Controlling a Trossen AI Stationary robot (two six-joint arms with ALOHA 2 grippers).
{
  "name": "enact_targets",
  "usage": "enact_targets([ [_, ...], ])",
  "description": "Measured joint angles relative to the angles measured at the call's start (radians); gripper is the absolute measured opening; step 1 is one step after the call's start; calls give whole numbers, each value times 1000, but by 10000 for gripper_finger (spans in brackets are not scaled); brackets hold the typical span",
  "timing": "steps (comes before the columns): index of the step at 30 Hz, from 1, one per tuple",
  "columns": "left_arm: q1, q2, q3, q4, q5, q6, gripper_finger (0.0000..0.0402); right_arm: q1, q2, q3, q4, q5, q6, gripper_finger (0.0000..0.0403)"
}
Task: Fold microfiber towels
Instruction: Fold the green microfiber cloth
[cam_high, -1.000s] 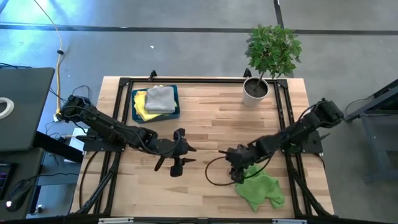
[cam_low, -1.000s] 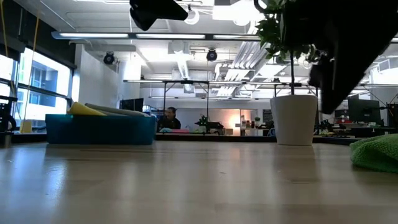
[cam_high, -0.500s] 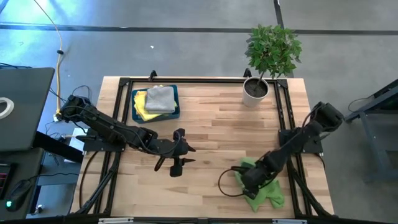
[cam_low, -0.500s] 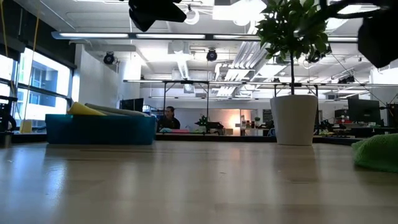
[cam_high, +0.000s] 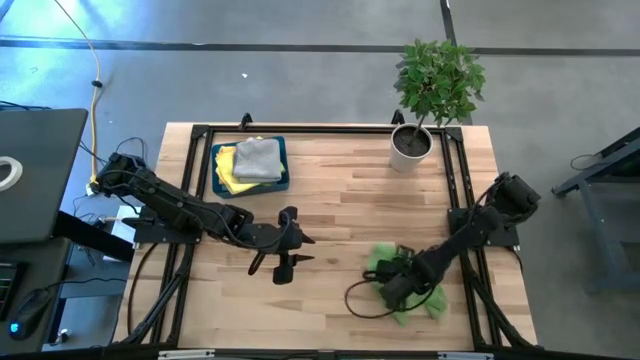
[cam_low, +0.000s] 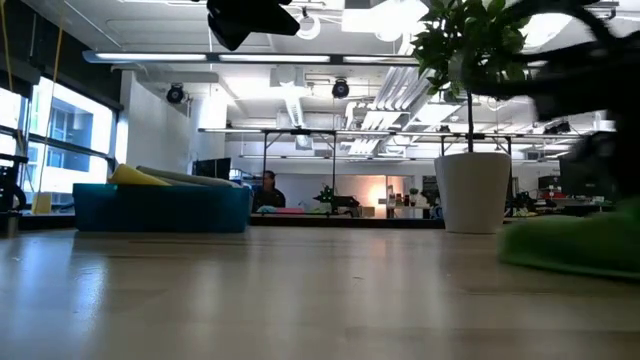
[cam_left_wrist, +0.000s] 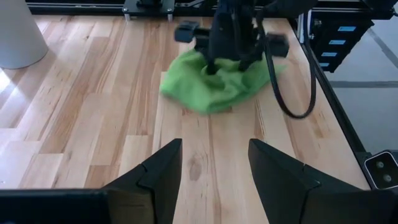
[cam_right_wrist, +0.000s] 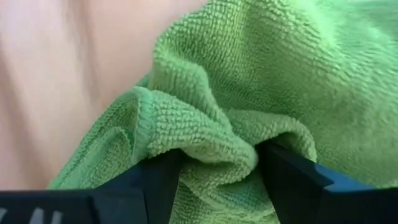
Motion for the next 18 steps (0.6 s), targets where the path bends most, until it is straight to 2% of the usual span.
enact_targets([
  [8, 0, 0, 0, -2, 0, -6, 173, -125, 17, -11, 298, 480, -213, 209],
  [11, -1, 0, 0, -6, 0, -8, 173, -186, 14, -8, 425, 595, -255, 209],
  [14, -1, 0, 0, -19, 0, -11, 173, -239, 0, 0, 484, 575, -290, 209],
  [18, -2, 0, 0, -55, 1, -43, 173, -261, -68, 70, 406, 410, -300, 209],
])
